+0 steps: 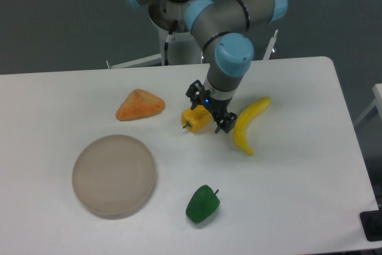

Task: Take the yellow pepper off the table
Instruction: 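Move the open gripper over the yellow pepper and lower it, then close the gripper on the yellow pepper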

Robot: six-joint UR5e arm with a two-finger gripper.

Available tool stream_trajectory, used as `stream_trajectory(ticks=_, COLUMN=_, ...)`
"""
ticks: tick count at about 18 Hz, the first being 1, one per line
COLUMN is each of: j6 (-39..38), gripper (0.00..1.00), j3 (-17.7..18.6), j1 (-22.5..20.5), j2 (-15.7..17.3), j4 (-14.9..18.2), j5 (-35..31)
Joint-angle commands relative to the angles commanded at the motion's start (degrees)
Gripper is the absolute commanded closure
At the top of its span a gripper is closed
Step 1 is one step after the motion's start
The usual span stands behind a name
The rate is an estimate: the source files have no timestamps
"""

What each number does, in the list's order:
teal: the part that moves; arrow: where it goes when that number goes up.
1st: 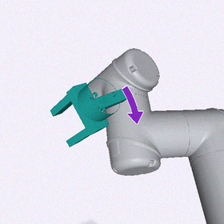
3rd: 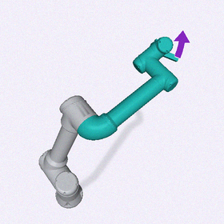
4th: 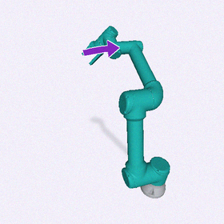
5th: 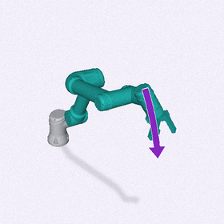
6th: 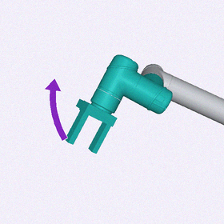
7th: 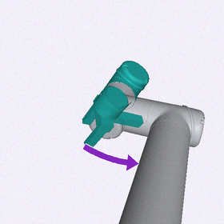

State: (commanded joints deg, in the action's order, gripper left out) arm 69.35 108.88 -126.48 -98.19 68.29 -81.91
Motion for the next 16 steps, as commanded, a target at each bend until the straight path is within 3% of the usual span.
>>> stream_trajectory(ticks=5, j6=0.35, gripper=0.00, j3=1.51, j1=0.00, j2=-0.07, j4=-1.31, j5=-0.09)
stream_trajectory(ticks=9, j6=-0.35, gripper=0.00, j3=2.92, j1=0.26, j2=-1.39, j4=-6.50, j5=-0.44)
stream_trajectory(ticks=16, j6=-0.62, gripper=0.00, j3=5.38, j1=0.70, j2=-2.44, j4=-7.03, j5=-0.35)
